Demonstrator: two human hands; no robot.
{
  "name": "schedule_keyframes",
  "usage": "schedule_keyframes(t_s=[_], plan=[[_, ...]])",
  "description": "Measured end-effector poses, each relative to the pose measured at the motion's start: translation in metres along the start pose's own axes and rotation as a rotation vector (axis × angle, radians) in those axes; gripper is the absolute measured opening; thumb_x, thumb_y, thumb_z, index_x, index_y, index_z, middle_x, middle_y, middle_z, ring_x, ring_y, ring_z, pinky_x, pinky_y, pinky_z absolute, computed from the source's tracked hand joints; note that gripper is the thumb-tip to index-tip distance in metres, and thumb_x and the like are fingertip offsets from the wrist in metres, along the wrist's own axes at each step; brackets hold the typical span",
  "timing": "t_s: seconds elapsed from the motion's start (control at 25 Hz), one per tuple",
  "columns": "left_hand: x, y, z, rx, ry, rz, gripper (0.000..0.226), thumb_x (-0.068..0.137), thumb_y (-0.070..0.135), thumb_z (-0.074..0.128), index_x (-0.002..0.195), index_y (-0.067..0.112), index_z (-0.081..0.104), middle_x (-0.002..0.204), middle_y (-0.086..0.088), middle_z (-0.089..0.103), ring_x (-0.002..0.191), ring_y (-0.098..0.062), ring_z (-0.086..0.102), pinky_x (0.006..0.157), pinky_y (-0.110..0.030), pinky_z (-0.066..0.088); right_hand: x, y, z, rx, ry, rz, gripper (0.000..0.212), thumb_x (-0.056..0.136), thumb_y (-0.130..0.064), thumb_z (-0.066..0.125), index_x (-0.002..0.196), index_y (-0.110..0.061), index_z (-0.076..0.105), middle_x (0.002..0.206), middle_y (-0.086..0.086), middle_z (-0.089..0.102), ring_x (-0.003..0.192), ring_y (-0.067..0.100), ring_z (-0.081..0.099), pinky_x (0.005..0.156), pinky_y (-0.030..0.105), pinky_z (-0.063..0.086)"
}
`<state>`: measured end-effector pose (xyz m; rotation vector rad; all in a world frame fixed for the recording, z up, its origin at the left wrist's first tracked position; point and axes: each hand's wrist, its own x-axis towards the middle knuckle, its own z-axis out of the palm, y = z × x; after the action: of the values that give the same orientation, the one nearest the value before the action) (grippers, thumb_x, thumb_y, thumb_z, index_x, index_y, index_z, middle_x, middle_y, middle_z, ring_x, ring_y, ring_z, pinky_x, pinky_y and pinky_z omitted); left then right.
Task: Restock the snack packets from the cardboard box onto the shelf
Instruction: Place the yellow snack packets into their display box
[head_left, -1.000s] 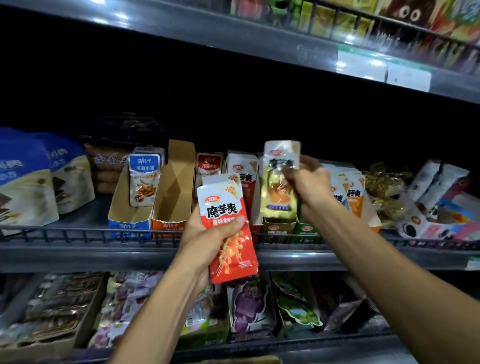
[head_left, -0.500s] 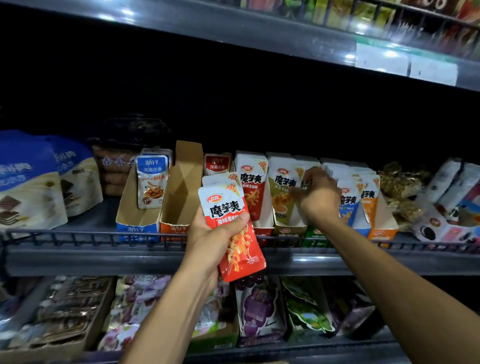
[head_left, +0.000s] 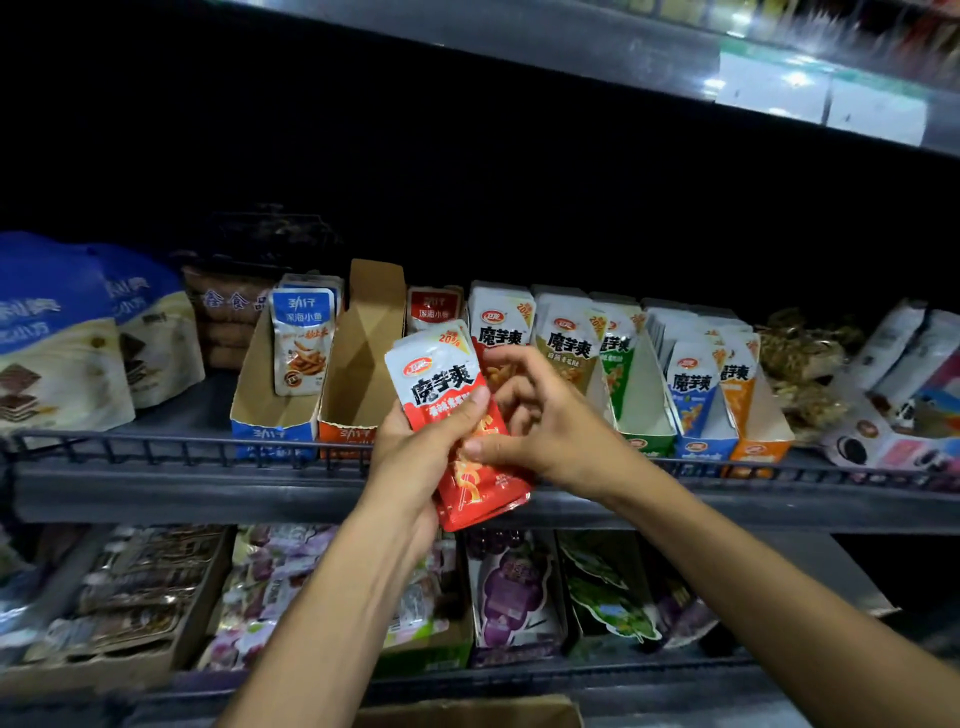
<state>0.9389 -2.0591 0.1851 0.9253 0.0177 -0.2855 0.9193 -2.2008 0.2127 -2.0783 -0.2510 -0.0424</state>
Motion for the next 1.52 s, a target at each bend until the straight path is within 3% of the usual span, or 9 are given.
schedule_keyframes(t_s=[0.2,0.44,0.56,0.72,0.88,1.16,1.32,1.4,1.52], plan=[[0.0,0.008,-0.005,0.053,-0.012,-0.02,0.027,0.088,0.007,0.06,0.113,0.014,0.064,0.103,-0.012,0.075,0.089,-0.032,0.071,0.088,-0.057,0.055,0.002,-0.006,0.007,0.253,0.197,0.213,0.058,0.084,-0.007,0.071,0.132,-0.023,0.043,0.094,0.001,0.07,0.084,0.019,0.07,0.071,0.036,0.059],[-0.004,0.01,-0.009,0.211,-0.011,0.045,0.037,0.082,-0.007,0.067,0.109,0.017,0.064,0.088,-0.001,0.078,0.072,-0.017,0.074,0.056,-0.031,0.059,0.01,-0.014,-0.006,0.207,0.293,0.257,0.013,0.087,-0.026,0.068,0.089,-0.014,0.064,0.082,0.001,0.073,0.072,0.014,0.072,0.059,0.024,0.054],[-0.004,0.012,-0.014,0.202,0.026,0.038,0.034,0.083,-0.002,0.07,0.11,0.018,0.064,0.09,0.0,0.078,0.073,-0.015,0.074,0.057,-0.028,0.057,0.023,-0.011,-0.028,0.291,0.399,0.257,0.006,0.089,-0.013,0.066,0.093,-0.014,0.062,0.077,0.002,0.069,0.059,0.013,0.065,0.049,0.022,0.049],[0.0,0.018,-0.021,0.186,0.127,0.047,0.029,0.085,0.0,0.07,0.106,0.021,0.063,0.094,-0.002,0.076,0.078,-0.018,0.073,0.063,-0.03,0.055,0.053,0.005,-0.051,0.203,0.652,0.145,0.015,0.092,-0.005,0.06,0.104,-0.013,0.057,0.093,0.006,0.069,0.068,0.017,0.062,0.051,0.028,0.05],[0.0,0.02,-0.024,0.211,0.137,0.048,0.027,0.086,0.001,0.07,0.101,0.023,0.063,0.092,-0.001,0.076,0.076,-0.017,0.073,0.06,-0.029,0.055,0.078,0.021,-0.049,0.005,0.592,0.046,0.02,0.092,-0.002,0.059,0.112,-0.006,0.056,0.103,0.001,0.065,0.094,0.017,0.06,0.076,0.031,0.053],[0.007,0.018,-0.024,0.228,0.131,0.061,0.03,0.083,0.001,0.073,0.105,0.021,0.065,0.093,-0.001,0.077,0.076,-0.017,0.073,0.065,-0.03,0.056,0.09,0.057,-0.034,-0.681,0.59,0.01,0.02,0.084,-0.02,0.071,0.084,-0.014,0.052,0.085,0.003,0.055,0.076,0.021,0.053,0.069,0.035,0.047],[0.006,0.017,-0.023,0.22,0.104,0.077,0.037,0.08,0.003,0.078,0.108,0.022,0.064,0.091,0.004,0.077,0.08,-0.015,0.074,0.066,-0.031,0.056,0.083,0.048,-0.024,-0.429,0.781,0.045,0.04,0.082,-0.03,0.075,0.108,-0.017,0.048,0.091,0.0,0.057,0.074,0.015,0.056,0.063,0.026,0.042],[0.006,0.017,-0.022,0.22,0.08,0.092,0.039,0.078,0.004,0.079,0.109,0.022,0.065,0.092,0.004,0.077,0.08,-0.013,0.075,0.064,-0.029,0.056,0.067,0.031,-0.016,-0.226,0.717,-0.03,0.034,0.085,-0.036,0.07,0.104,-0.015,0.052,0.082,-0.001,0.059,0.07,0.013,0.059,0.059,0.029,0.044],[0.003,0.017,-0.016,0.281,0.033,0.131,0.039,0.076,0.0,0.079,0.105,0.023,0.068,0.09,0.004,0.078,0.08,-0.014,0.075,0.065,-0.029,0.058,0.039,0.002,-0.003,0.039,0.214,-0.038,0.037,0.077,-0.038,0.072,0.103,-0.014,0.061,0.093,0.003,0.068,0.084,0.015,0.067,0.066,0.026,0.053]])
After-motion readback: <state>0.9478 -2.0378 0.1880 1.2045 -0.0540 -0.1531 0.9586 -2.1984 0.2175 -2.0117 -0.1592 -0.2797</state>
